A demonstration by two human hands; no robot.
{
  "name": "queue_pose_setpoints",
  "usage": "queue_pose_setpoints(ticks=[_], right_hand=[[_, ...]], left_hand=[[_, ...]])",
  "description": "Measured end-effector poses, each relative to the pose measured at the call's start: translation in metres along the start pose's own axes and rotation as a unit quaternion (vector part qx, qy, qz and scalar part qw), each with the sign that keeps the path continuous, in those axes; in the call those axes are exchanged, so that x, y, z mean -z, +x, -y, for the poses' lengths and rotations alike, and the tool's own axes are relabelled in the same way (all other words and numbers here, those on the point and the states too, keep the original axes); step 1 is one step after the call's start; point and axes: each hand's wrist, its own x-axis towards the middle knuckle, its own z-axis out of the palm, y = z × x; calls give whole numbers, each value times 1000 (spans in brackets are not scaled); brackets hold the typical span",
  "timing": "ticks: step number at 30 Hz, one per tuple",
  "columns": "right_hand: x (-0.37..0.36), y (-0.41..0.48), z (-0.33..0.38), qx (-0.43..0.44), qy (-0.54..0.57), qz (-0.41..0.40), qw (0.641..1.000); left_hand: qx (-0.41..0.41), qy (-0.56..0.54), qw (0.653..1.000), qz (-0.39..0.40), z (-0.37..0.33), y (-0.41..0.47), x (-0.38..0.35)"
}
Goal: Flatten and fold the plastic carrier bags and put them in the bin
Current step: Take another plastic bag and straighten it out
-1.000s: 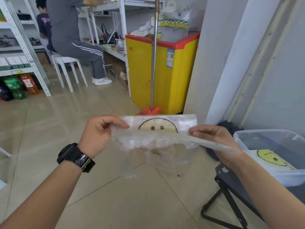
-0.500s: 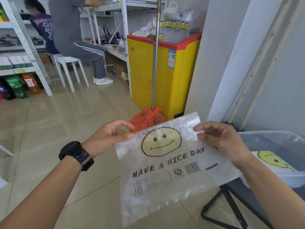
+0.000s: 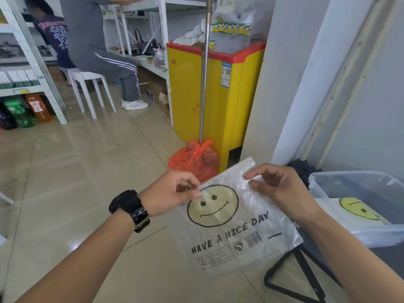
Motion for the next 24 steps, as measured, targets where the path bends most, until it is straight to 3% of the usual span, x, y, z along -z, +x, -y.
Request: queue_pose_setpoints(ticks=[3, 6, 8, 13, 17, 24], right_hand=[[-6, 1, 2, -24, -29, -47, 998], [-20, -1, -6, -27, -236, -159, 958], [-37, -7, -3, 8, -297, -143, 944], [-64, -16, -4, 42, -293, -19, 955], [-63, -15, -7, 18, -268, 5, 963], [-69, -16, -10, -37, -147, 6, 988]], left_hand=[[-21, -32, 999, -14, -6, 2, -9], [-49, -62, 996, -40, -11, 4, -16], [-60, -67, 994, -58, -12, 5, -21], [-63, -81, 990, -94, -15, 7, -29], [-48, -103, 986, -124, -13, 7, -27], [-64, -155, 983, -79, -17, 7, -23]])
